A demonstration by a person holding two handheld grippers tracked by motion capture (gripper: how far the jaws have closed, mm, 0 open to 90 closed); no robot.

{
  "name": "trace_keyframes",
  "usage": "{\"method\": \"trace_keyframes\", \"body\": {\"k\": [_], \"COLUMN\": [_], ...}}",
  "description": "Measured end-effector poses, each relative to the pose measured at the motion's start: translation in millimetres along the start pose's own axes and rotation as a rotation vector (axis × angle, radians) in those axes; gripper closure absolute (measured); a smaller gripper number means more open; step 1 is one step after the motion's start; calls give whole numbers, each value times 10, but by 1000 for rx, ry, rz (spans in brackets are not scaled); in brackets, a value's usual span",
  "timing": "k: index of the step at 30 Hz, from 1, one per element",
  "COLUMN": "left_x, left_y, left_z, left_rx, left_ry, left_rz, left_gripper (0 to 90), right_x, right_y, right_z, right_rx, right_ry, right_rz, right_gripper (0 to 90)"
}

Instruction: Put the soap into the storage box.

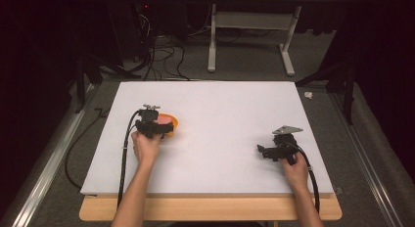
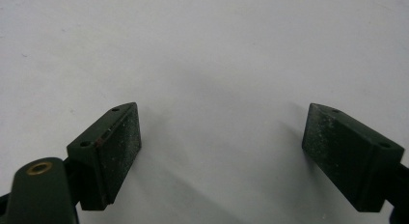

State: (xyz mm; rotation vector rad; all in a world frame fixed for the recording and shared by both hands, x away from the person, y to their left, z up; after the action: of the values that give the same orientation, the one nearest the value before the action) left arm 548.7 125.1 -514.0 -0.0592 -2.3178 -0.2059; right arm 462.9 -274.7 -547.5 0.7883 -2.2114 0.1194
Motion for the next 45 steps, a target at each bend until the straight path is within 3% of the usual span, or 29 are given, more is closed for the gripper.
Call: {"method": "trace_keyframes", "body": {"k": [8,21,37,45], "left_x": [2,166,511,645], "left_y": [-8,46,1,-41], "left_z": [-5,-104,-167,-151], "left_rx": [1,21,-12,-37], "left_ry": [-6,-81,-171,-189], "left_rz": [-4,25,95,124], "left_gripper": [129,106,112,116], "right_x": [0,0,0,-1], "right_y": [-3,-4,-4,-3], "right_z": [-1,-1,-1,-1], "right_rx": [5,5,4,2], "right_ry": [-1,0,0,0], "right_rz": [1,1,0,0], "right_gripper": [144,143,143,143]}}
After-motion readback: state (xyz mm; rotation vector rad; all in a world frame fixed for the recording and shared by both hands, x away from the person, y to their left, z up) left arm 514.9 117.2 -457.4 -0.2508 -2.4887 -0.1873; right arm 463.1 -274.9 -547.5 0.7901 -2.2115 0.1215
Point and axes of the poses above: each handheld gripper's, and its own axes: x roughly backward along the jaws, z roughly out of its underside, y roughly to its left, the point moved 9 cm from there along -x, roughly forward along the jaws, and after that the axes turned 14 degrees about -z, right-handed, at the moved point
